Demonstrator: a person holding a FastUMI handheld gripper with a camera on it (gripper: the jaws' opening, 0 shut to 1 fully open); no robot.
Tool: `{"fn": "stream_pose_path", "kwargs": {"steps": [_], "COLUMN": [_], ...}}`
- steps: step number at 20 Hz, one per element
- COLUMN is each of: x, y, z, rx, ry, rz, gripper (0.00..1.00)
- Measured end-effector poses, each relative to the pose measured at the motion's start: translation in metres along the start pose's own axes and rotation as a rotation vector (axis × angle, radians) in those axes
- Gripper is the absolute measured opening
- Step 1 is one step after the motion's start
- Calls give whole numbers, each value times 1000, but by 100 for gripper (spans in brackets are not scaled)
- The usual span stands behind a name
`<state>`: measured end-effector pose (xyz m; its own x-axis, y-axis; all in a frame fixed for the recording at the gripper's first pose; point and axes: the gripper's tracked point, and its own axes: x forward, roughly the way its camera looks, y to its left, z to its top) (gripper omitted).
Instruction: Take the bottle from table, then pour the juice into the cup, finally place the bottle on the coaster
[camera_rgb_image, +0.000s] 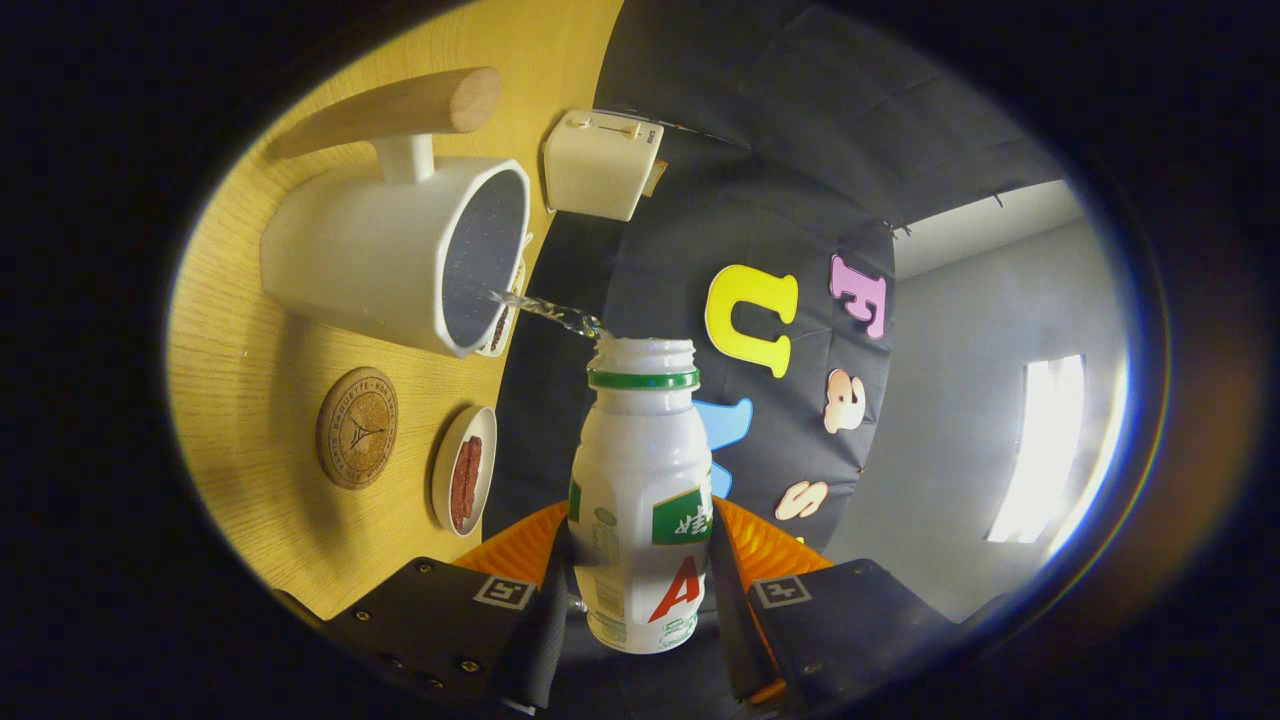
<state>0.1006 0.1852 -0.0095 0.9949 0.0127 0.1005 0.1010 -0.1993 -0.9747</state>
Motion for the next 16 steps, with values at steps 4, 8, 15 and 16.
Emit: {"fn": "stream_pose_path", "kwargs": {"steps": [4, 8, 15, 16], "x": [0, 1, 0, 0], "y": [1, 1, -1, -2], "z": [0, 0, 1, 1], "rx": [-7, -15, -37, -38], "ry": [1, 0, -5, -6], "rz": [3, 3, -2, -2], "gripper": [64, 64, 64, 64]}}
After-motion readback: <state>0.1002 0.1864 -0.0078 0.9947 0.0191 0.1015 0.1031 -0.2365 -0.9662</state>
